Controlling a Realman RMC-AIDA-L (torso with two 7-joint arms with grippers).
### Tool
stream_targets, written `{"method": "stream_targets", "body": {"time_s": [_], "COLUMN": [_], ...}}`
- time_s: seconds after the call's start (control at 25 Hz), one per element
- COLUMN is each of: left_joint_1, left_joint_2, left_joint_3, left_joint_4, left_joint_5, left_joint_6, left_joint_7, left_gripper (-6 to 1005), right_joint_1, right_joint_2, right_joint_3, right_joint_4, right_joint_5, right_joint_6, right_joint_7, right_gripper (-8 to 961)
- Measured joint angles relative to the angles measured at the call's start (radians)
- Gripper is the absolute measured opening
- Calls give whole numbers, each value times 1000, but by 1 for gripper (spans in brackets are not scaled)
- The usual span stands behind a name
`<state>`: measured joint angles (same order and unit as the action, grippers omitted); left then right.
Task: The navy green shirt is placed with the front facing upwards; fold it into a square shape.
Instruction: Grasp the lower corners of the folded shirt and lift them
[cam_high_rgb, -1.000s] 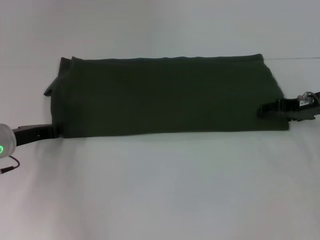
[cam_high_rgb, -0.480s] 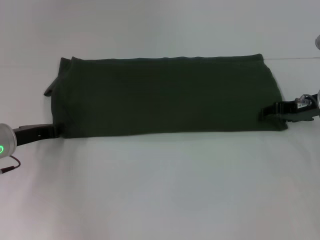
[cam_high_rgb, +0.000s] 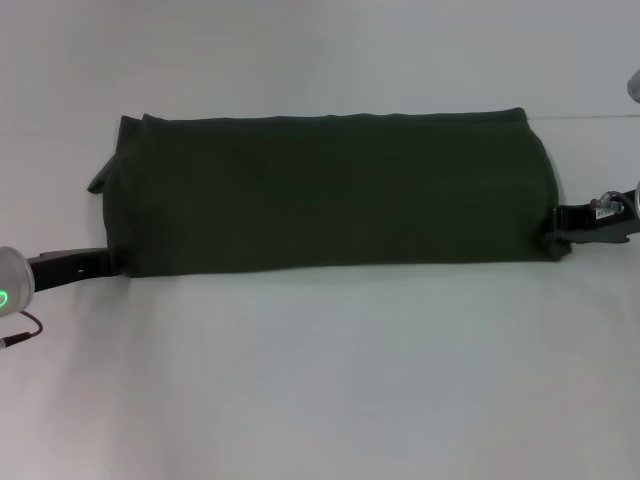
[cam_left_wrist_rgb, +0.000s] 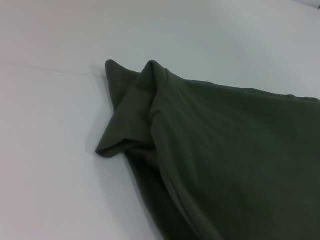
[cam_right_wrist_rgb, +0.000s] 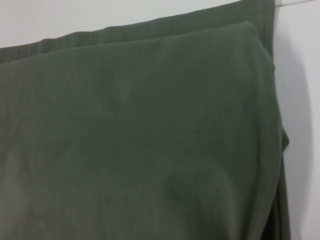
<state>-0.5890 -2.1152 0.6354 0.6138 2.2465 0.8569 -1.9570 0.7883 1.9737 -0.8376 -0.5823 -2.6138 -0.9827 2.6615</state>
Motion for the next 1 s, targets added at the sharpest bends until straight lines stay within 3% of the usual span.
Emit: {"method": "stream_targets", "body": {"time_s": [0.28, 0.6, 1.0], "left_joint_1": [0, 3, 8], "left_joint_2": [1, 7, 39], "left_joint_3": [0, 0, -3], "left_joint_4": [0, 35, 144], "left_joint_5": [2, 9, 137], "left_joint_6": [9, 78, 307], "left_joint_7": [-2, -44, -196], "left_gripper": [37, 37, 37], "right_joint_1": [-3, -9, -16], "right_joint_2": [-6, -15, -24], "right_joint_3": [-12, -14, -14], "right_joint_4": [-1, -30, -80], "right_joint_5": [0, -13, -33], "right_joint_6": [-2, -52, -249], "right_joint_7": [0, 0, -28], "right_gripper": [47, 41, 40]}}
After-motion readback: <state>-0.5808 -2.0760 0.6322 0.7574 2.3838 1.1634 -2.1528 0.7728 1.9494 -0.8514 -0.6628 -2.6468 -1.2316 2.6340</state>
